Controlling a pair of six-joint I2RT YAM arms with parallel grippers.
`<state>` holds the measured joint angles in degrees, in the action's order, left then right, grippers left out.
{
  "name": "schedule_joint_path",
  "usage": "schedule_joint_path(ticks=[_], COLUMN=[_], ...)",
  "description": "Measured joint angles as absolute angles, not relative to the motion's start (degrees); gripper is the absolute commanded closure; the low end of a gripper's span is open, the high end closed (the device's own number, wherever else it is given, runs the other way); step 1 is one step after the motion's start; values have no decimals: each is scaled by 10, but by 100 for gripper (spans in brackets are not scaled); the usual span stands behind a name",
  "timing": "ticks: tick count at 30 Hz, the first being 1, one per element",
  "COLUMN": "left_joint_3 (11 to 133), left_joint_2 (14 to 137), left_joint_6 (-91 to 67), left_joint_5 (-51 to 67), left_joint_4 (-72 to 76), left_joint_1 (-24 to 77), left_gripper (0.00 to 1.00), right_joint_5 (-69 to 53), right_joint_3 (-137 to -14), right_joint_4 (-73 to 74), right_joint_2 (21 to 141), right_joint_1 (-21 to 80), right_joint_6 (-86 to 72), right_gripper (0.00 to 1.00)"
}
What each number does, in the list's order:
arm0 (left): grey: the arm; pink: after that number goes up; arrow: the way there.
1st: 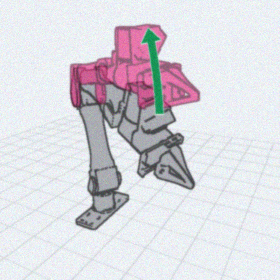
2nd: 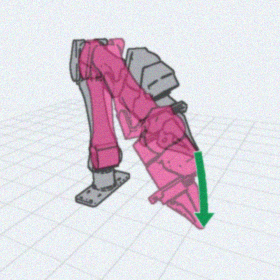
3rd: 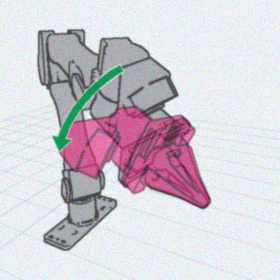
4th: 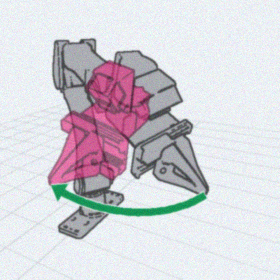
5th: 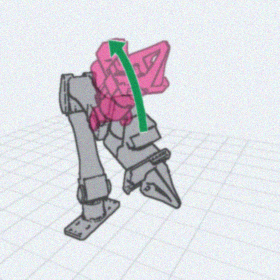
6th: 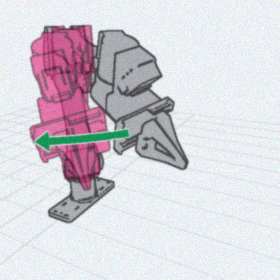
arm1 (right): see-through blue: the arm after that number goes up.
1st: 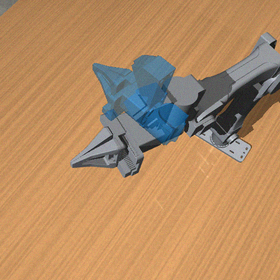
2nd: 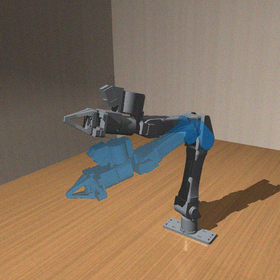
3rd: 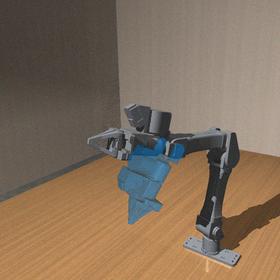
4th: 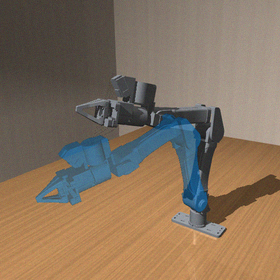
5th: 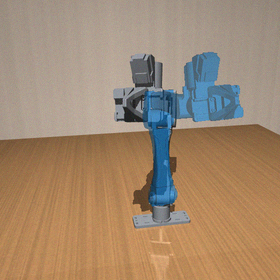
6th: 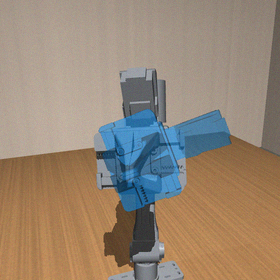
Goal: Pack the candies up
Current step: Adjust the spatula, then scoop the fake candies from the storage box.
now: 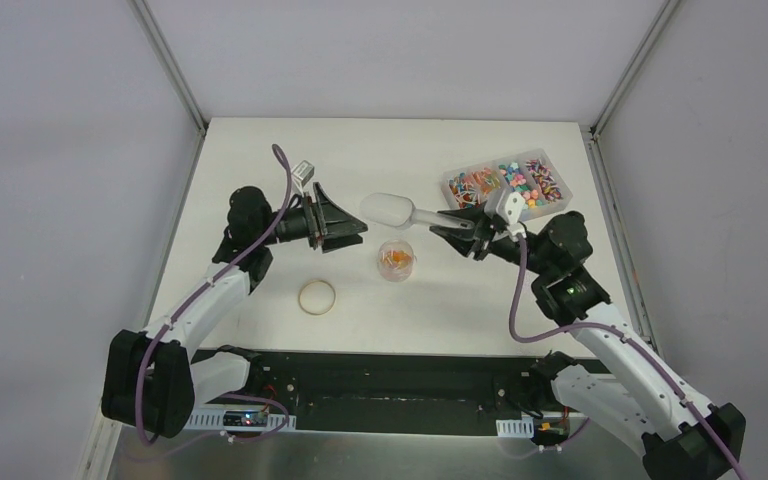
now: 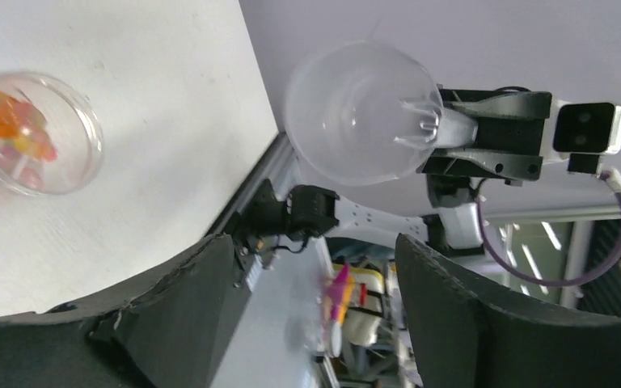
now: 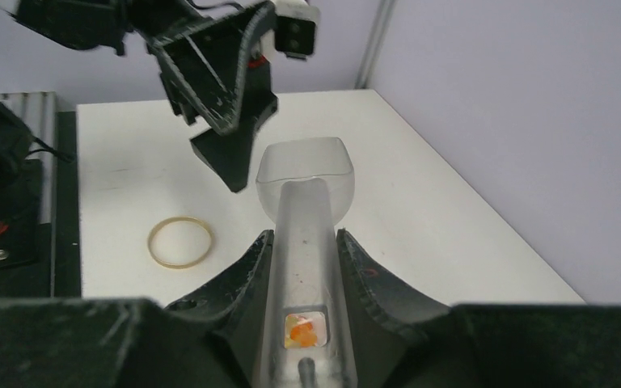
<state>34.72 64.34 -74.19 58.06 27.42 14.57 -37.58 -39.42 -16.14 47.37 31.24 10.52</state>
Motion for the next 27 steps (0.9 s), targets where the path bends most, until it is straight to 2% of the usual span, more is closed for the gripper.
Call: schedule_joint_path(ticks=[2, 3, 10, 15, 22, 27], left_joint_3=[379, 398, 494, 521, 499, 493], left_joint_2=[644, 645, 653, 656, 621, 606], left_joint_6=[-677, -643, -441, -307, -190, -160], left_joint_5=[569, 561, 506, 424, 292, 266], left_joint_4=[205, 170, -22, -130, -193, -205], left_joint_1=[145, 145, 145, 145, 145, 145], left_gripper=[3, 1, 1, 1, 1, 1], right_joint_5=[-346, -330, -222, -139, -28, 2], right_joint_3=[-406, -413, -470, -527, -616, -689], right_joint_4=[-130, -114, -8, 76, 183, 257], right_joint_2=[474, 474, 491, 551, 652, 724], right_joint_1=[300, 291, 220, 154, 76, 39], right_joint_6=[117, 124, 169, 197, 238, 259], right_gripper=[100, 100, 100, 100, 100, 100])
